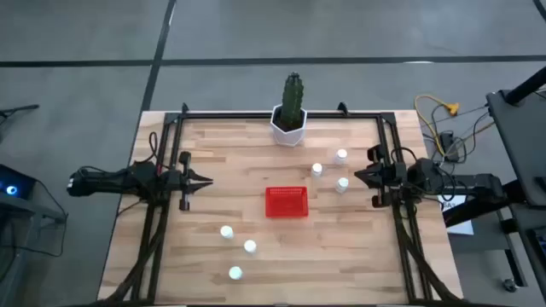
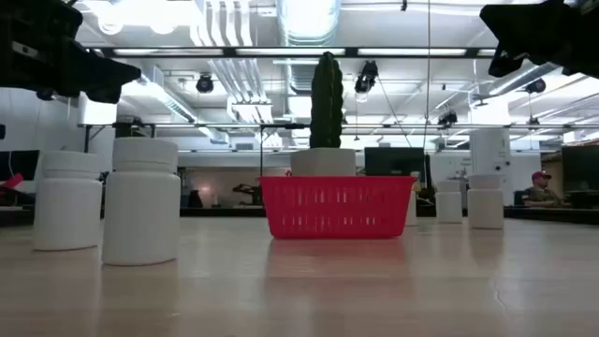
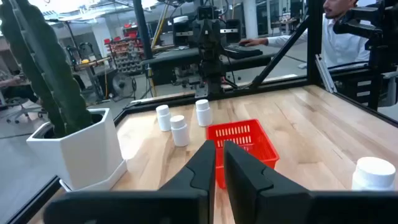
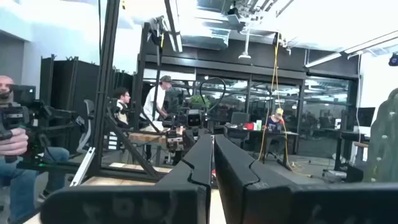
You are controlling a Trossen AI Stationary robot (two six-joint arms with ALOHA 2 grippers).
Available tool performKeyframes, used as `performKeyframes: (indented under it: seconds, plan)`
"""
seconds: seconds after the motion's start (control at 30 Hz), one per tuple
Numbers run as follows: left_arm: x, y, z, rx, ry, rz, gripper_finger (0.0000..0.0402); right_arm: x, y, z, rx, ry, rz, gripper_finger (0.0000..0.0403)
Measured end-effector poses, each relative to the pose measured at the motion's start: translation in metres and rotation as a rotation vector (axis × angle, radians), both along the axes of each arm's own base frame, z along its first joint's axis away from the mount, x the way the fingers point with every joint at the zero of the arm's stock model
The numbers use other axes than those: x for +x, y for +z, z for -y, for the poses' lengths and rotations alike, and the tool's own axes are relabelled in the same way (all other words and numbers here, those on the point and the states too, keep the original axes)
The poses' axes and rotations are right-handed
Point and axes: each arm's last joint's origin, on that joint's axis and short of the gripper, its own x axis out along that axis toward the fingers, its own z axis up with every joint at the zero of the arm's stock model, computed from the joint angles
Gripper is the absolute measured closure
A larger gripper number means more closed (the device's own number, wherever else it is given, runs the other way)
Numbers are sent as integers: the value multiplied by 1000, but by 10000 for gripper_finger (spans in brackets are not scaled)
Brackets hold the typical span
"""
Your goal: Pick and place pill bottles into a basket
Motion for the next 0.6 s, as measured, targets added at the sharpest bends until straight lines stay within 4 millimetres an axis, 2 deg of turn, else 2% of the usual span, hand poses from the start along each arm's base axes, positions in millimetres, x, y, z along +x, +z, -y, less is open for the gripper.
performKeyframes:
  seconds: [0.6]
  plan:
    - [0, 0, 0, 0, 0, 0, 387, 1, -4, 0, 15, 3, -45, 394]
